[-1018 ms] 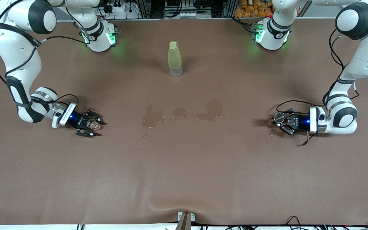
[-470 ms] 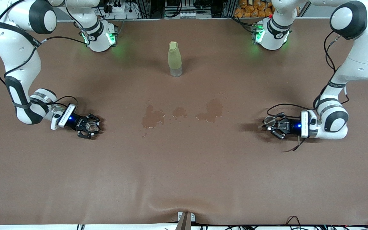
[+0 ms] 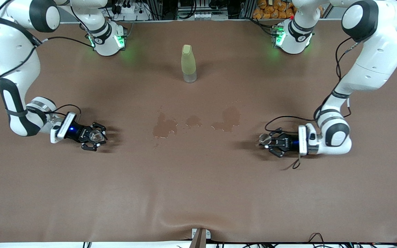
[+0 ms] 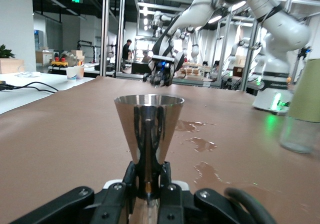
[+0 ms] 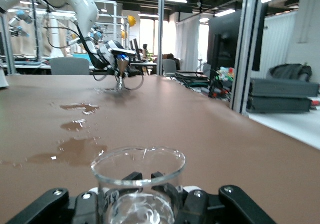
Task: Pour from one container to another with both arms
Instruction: 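Lift the jigger with the left gripper while the right gripper raises the beaker above it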
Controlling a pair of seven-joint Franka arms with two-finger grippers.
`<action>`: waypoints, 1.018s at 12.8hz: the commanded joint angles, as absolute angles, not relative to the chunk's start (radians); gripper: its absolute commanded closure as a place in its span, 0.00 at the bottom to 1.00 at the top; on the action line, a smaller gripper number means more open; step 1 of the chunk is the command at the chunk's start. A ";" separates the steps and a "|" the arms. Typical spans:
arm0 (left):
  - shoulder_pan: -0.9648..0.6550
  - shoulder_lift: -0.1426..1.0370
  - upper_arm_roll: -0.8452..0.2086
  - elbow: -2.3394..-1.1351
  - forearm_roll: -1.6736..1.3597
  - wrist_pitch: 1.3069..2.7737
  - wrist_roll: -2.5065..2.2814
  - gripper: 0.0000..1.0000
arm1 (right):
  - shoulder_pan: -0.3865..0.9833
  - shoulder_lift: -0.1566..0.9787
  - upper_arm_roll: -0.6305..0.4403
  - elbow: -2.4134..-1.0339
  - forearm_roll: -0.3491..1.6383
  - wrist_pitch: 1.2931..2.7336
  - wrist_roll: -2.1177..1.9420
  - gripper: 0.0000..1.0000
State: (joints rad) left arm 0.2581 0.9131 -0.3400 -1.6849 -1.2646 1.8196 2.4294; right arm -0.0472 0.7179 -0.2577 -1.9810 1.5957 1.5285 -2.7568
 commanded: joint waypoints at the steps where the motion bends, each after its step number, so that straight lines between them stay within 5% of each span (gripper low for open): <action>1: 0.239 0.890 -0.441 -1.716 -1.318 1.964 2.421 1.00 | -0.038 0.609 -0.273 -2.028 1.543 1.500 -2.783 1.00; 13: -0.058 0.890 -0.476 -1.697 -1.621 2.181 2.533 1.00 | 0.040 0.199 -0.282 -2.075 1.430 1.362 -2.099 1.00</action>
